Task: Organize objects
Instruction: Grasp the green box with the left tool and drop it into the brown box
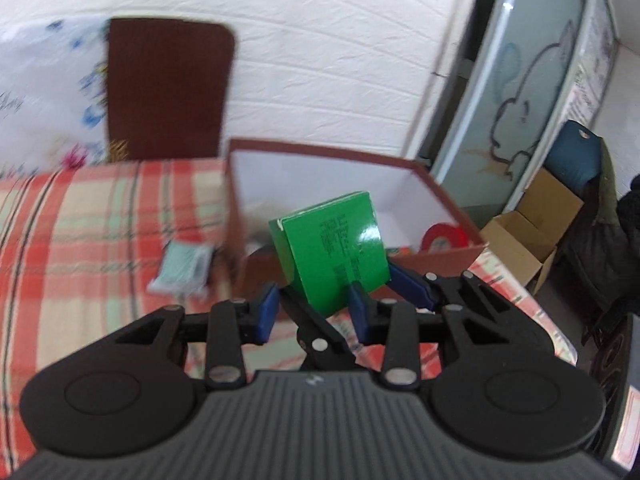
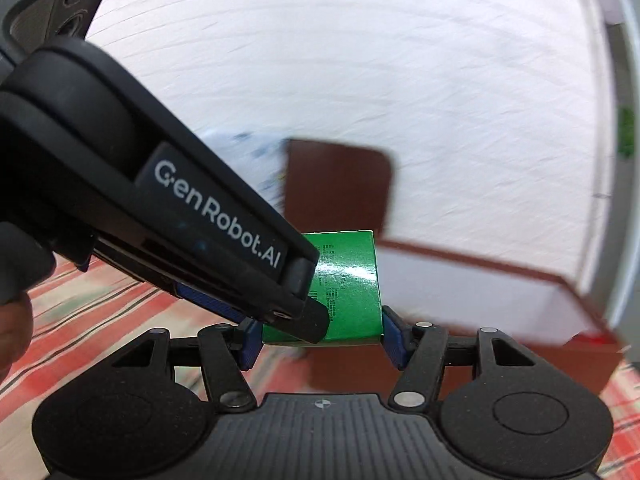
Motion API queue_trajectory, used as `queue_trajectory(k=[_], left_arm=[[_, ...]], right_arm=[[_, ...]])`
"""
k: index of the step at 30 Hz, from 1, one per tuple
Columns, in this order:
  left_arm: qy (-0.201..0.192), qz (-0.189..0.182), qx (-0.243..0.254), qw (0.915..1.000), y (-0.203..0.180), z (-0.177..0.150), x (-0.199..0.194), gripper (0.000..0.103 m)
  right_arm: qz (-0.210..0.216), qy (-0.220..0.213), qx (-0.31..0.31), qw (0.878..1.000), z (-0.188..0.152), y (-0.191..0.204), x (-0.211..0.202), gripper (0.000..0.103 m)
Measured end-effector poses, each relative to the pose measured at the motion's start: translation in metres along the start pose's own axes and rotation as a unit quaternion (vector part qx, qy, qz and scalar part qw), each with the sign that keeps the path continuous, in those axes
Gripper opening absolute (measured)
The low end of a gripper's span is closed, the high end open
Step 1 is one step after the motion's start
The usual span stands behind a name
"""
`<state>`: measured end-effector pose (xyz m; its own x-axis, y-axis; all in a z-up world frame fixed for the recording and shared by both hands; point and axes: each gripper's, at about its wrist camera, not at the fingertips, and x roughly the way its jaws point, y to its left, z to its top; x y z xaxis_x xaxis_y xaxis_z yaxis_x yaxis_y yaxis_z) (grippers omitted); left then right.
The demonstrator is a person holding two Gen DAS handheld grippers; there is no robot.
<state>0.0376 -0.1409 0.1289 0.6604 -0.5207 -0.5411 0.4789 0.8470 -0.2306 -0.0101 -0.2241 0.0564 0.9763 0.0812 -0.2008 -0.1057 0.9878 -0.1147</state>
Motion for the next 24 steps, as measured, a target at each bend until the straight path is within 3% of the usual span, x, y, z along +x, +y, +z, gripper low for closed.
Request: queue_trajectory(k=[7, 15, 17, 19, 20, 22, 24], left_arm=[[0.018, -0.018, 0.032, 0.9992, -0.045, 0.031, 0.061, 0.034], [0.046, 0.005, 0.046, 0.9979, -0.061, 0.047, 0.122, 0.035], [0.054, 0.022, 0.045, 0.9973, -0.062, 0.051, 0.136, 0.038], [0.053, 0.050, 0.053, 0.9959, -0.061, 0.052, 0.147, 0.048], [0.049, 0.068, 0.061, 0.9946, -0.060, 0.052, 0.151, 0.053], [0.041, 0.096, 0.070, 0.9921, -0.056, 0.051, 0.158, 0.071], [0.041, 0.103, 0.071, 0.9914, -0.051, 0.050, 0.160, 0.076]], right_arm=[[-0.073, -0.016, 0.005, 0.997, 0.011, -0.054, 0.022, 0.059], [-0.094, -0.004, 0.021, 0.995, 0.004, -0.085, 0.055, 0.059], [-0.098, -0.003, 0.017, 0.995, 0.002, -0.087, 0.063, 0.059], [-0.104, -0.001, 0.015, 0.994, -0.001, -0.087, 0.071, 0.059], [-0.109, 0.000, 0.019, 0.994, -0.004, -0.087, 0.074, 0.065], [-0.112, 0.002, 0.042, 0.993, -0.011, -0.091, 0.079, 0.071], [-0.099, 0.005, 0.085, 0.991, -0.017, -0.098, 0.080, 0.073]])
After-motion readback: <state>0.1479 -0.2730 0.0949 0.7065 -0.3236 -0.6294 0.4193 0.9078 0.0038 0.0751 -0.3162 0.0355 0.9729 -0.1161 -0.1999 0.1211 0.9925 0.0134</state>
